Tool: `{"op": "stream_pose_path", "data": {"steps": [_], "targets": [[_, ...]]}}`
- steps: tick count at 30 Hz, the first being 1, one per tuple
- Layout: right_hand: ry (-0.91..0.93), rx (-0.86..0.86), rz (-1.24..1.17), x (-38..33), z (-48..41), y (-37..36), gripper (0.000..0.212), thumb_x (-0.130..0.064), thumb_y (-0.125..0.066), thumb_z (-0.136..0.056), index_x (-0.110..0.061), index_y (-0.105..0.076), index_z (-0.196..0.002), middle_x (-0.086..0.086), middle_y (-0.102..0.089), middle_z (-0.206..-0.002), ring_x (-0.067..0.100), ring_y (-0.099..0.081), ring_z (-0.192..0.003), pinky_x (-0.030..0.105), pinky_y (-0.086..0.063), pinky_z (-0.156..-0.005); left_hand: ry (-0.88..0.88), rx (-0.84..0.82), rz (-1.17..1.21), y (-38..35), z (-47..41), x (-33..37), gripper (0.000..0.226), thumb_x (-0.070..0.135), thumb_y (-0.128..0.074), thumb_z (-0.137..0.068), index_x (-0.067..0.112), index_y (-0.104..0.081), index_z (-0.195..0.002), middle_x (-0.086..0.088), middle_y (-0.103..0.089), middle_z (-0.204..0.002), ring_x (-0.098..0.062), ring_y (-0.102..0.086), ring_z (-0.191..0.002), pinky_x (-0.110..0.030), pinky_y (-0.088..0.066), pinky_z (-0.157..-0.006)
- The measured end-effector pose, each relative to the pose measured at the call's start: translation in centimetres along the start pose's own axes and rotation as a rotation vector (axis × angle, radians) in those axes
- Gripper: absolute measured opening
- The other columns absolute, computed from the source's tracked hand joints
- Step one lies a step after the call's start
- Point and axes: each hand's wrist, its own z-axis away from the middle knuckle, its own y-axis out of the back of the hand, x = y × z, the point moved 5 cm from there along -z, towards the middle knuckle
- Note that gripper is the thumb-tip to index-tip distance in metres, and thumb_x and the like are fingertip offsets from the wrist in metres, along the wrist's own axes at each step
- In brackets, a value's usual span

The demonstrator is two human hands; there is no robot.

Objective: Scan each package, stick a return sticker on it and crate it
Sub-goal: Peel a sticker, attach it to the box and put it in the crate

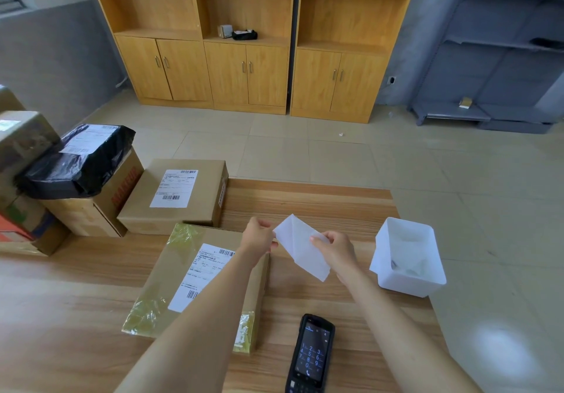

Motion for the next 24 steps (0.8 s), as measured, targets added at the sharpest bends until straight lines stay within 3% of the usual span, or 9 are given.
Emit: {"op": "stream_pose_path", "data": {"steps": [3,8,13,19,24], "targets": [[-0.006,0.010,0.005,0.1,0.0,0.3,0.015,-0.024,-0.060,-0.089,-0.009,-0.058,-0.086,-0.002,-0.055,-0.078,0.015,-0.051,-0.072,0.026,-0.035,-0.059,-0.008,0.017,-0.003,0.4,-0.1,-0.1,0.018,-0.001,-0.042,-0.091,0.010,-0.043,-0.105,-0.010,-0.057,-0.108,-0.017,-0.058,-0.067,-0.023,-0.041,-0.052],[-0.014,0.021,0.019,0.4,-0.1,0.7,0.017,-0.024,-0.058,-0.090,-0.007,-0.059,-0.087,0.000,-0.054,-0.078,0.016,-0.049,-0.071,0.028,-0.034,-0.062,-0.035,0.068,-0.015,1.3,-0.5,-0.4,0.016,-0.004,-0.041,-0.088,0.008,-0.045,-0.098,-0.001,-0.055,-0.081,-0.017,-0.054,-0.066,-0.026,-0.040,-0.055],[-0.031,0.044,0.017,0.7,-0.3,1.0,0.018,-0.024,-0.059,-0.090,-0.007,-0.058,-0.085,0.001,-0.054,-0.078,0.015,-0.048,-0.070,0.029,-0.034,-0.061,-0.037,0.106,-0.042,2.3,-0.9,-0.7,0.023,-0.005,-0.039,-0.087,0.016,-0.047,-0.081,-0.001,-0.056,-0.079,-0.019,-0.054,-0.071,-0.027,-0.041,-0.056],[-0.032,0.067,0.016,0.9,-0.3,1.3,0.018,-0.023,-0.058,-0.090,-0.007,-0.056,-0.082,0.004,-0.054,-0.080,0.017,-0.048,-0.070,0.027,-0.033,-0.057,-0.017,0.116,-0.038,2.8,-1.5,-1.5,0.020,-0.004,-0.041,-0.087,0.013,-0.052,-0.090,-0.005,-0.058,-0.083,-0.024,-0.054,-0.077,-0.028,-0.042,-0.057],[-0.033,0.080,0.024,1.0,-0.3,1.8,0.017,-0.023,-0.057,-0.091,-0.007,-0.057,-0.085,0.003,-0.055,-0.079,0.015,-0.049,-0.068,0.027,-0.034,-0.057,-0.024,0.130,-0.041,2.7,-1.8,-1.8,0.022,-0.003,-0.041,-0.087,0.016,-0.052,-0.085,-0.005,-0.059,-0.085,-0.023,-0.054,-0.075,-0.029,-0.043,-0.062]]}}
